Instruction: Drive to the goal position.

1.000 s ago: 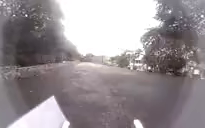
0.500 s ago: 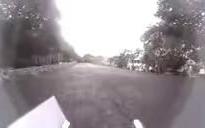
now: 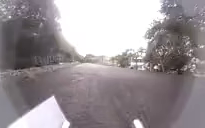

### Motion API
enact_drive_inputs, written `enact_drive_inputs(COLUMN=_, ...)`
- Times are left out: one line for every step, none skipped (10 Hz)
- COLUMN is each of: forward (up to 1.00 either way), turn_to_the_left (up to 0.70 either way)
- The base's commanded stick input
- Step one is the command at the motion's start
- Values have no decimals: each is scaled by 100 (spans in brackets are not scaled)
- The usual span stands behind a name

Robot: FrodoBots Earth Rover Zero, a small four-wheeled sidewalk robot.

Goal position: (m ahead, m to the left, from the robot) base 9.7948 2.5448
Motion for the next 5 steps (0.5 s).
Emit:
enact_drive_inputs(forward=100, turn_to_the_left=0)
enact_drive_inputs(forward=100, turn_to_the_left=0)
enact_drive_inputs(forward=100, turn_to_the_left=0)
enact_drive_inputs(forward=100, turn_to_the_left=0)
enact_drive_inputs(forward=100, turn_to_the_left=0)
